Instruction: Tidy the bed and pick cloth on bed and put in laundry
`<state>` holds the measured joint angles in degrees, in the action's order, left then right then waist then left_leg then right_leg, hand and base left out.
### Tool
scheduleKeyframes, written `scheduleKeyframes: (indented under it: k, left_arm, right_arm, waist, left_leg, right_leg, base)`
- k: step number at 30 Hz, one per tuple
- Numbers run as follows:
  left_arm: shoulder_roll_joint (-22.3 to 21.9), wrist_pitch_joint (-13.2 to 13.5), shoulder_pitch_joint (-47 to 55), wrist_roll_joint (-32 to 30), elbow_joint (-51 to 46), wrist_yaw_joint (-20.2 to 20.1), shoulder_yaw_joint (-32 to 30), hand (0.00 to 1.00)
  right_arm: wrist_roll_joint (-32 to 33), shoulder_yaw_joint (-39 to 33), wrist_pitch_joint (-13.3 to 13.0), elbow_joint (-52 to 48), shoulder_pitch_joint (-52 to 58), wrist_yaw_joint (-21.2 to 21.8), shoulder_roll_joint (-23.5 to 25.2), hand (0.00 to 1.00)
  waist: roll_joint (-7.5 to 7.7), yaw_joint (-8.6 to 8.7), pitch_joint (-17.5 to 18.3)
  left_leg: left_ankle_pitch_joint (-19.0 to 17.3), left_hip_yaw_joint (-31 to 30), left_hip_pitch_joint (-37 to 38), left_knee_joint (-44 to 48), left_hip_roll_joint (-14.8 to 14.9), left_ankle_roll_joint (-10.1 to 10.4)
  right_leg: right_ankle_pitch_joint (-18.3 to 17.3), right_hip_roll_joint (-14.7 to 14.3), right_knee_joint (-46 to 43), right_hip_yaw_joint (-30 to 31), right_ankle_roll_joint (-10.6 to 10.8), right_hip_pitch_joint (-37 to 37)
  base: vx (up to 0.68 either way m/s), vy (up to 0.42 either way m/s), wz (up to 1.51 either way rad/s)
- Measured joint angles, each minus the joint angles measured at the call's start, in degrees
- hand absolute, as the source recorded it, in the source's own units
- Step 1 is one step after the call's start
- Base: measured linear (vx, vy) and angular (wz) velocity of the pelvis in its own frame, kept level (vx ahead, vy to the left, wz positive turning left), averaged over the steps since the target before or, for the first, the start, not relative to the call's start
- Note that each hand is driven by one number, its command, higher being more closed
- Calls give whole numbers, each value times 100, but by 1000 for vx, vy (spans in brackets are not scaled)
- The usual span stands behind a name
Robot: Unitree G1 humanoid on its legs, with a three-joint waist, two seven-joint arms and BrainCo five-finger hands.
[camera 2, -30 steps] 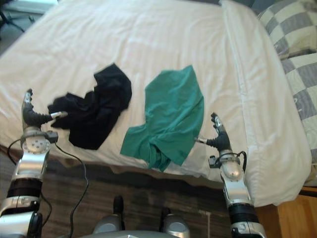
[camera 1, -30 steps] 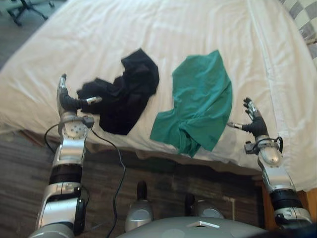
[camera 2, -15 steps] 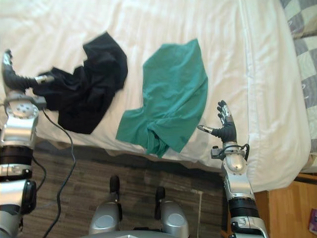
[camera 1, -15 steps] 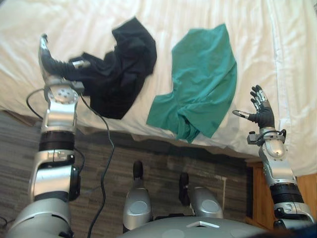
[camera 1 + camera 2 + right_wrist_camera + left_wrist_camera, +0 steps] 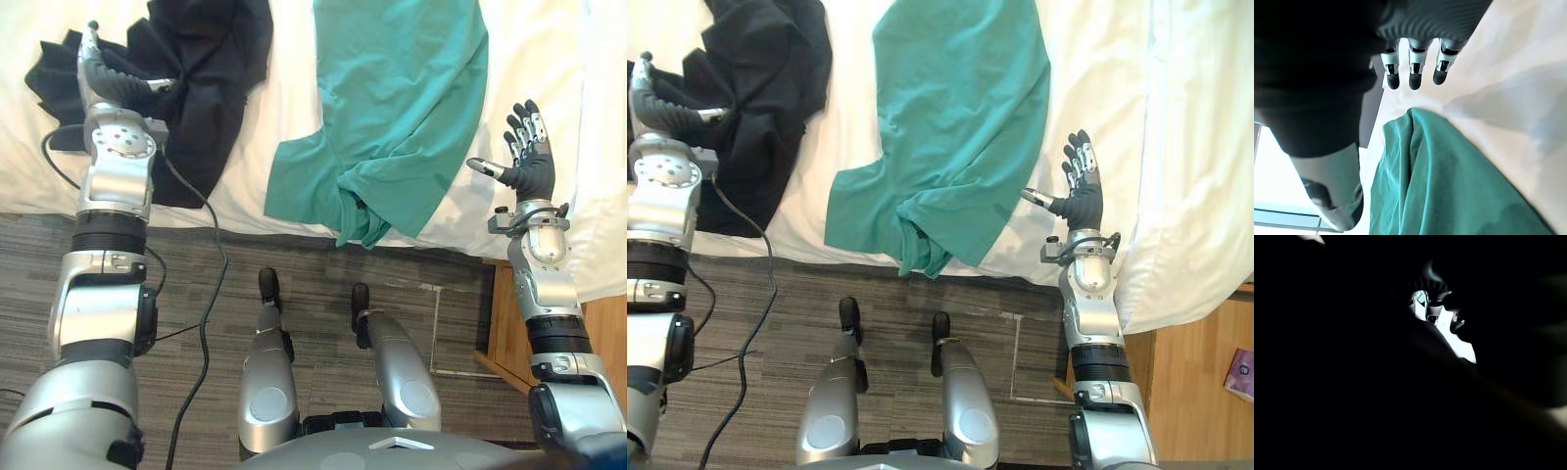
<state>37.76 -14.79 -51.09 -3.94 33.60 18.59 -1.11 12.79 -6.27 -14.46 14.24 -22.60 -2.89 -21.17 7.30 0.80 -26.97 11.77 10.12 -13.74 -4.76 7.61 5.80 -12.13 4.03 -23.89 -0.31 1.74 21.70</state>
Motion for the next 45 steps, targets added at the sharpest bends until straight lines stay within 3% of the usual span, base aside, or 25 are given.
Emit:
scheduleKeyframes:
  k: [3,4,7,15,20,24,26,28,30,33,37,39,40,43,45]
  left_arm:
    - [-217,6,-18,-3,0,-4,2,0]
    - [-272,13,-35,-11,0,-24,2,100]
    - [-483,74,-27,-25,4,-318,-4,100]
    - [-787,696,557,-206,-308,-1235,-2,100]
    - [-827,1298,1367,791,-716,-1620,4,100]
    - [-985,1849,1990,1455,-927,-2079,-9,100]
    - [-1053,1983,2288,1444,-1119,-2208,-23,100]
    - [-1133,2096,2677,1318,-1456,-2427,-81,100]
    - [-1237,2202,2877,1124,-1546,-2655,-128,100]
    - [-1252,2231,3329,711,-1277,-2928,-146,100]
    - [-1436,1785,3880,234,261,-3066,35,100]
    - [-1609,1758,4228,207,454,-3082,14,100]
    - [-1721,1798,4447,201,468,-3079,-55,100]
    - [-1981,2089,4626,59,466,-3071,-241,100]
    - [-2146,2300,4597,-12,416,-3071,-330,100]
  right_arm:
    - [18,4,-1,-390,57,3,2,0]
    - [18,0,-16,-550,54,2,2,0]
    - [17,22,-59,-819,53,1,75,0]
    - [-549,376,-76,-1180,-80,-18,482,0]
    - [-1221,710,-22,-857,-269,-133,478,0]
    - [-1895,859,230,27,-322,-397,464,0]
    - [-2133,888,378,387,-456,-467,442,0]
    - [-2767,932,704,892,-762,-503,235,0]
    - [-3340,961,876,1331,-973,-485,-64,0]
    - [-4064,1080,985,1901,-1391,-507,-427,0]
    - [-4565,952,1163,2524,-2041,-316,-721,0]
    - [-4970,696,1272,2557,-2055,-147,-732,0]
    - [-5353,615,1306,2557,-2045,-45,-690,100]
    - [-6285,591,1448,2512,-2042,129,-618,100]
    - [-6568,591,1633,2464,-2040,130,-452,100]
  waist:
    - [-14,21,-9]
    - [-14,25,-10]
    - [-14,-24,-10]
    - [-44,-172,4]
    - [-82,-185,22]
    - [-96,-197,20]
    - [-100,-205,22]
    - [-136,-231,38]
    - [-164,-357,52]
    - [-195,-395,42]
    - [-220,-442,33]
    - [-219,-538,33]
    - [-221,-592,33]
    - [-236,-620,39]
    - [-231,-629,96]
  left_leg:
    - [-69,76,-91,118,26,18]
    - [-100,108,-137,174,35,15]
    - [-176,192,-158,259,43,10]
    - [-412,185,-273,681,9,-44]
    - [-492,113,-289,803,-153,-156]
    - [-515,-181,-345,894,-261,-210]
    - [-506,-292,-361,896,-279,-221]
    - [-475,-457,-472,908,-272,-231]
    - [-454,-520,-533,908,-258,-236]
    - [-441,-620,-586,909,-272,-253]
    - [-397,-754,-941,866,-299,-250]
    - [-384,-746,-956,774,-311,-242]
    - [-384,-735,-955,775,-325,-242]
    - [-386,-732,-935,801,-361,-243]
    - [-382,-722,-936,816,-360,-238]
  right_leg:
    - [-10,-9,-24,71,7,75]
    - [-10,-7,-32,83,7,111]
    - [-7,5,-36,121,10,132]
    - [34,117,14,139,75,16]
    - [74,240,96,117,164,-80]
    - [70,336,193,-49,232,-244]
    - [78,354,255,-142,243,-327]
    - [152,337,434,-294,267,-397]
    - [230,316,589,-364,269,-442]
    - [315,314,767,-477,278,-536]
    - [340,327,813,-649,278,-295]
    - [317,350,788,-680,255,-240]
    - [289,372,756,-682,242,-221]
    - [182,425,563,-682,226,-186]
    - [134,433,455,-681,226,-134]
  base:
    - [-9,-40,-8]
    - [-11,-21,-12]
    - [-1,-10,-8]
    - [28,9,2]
    - [-4,37,4]
    - [-9,44,26]
    - [1,32,30]
    - [8,10,30]
    - [26,15,19]
    - [32,25,17]
    - [7,23,25]
    - [37,5,14]
    - [47,-1,7]
    - [22,-4,3]
    - [0,0,0]
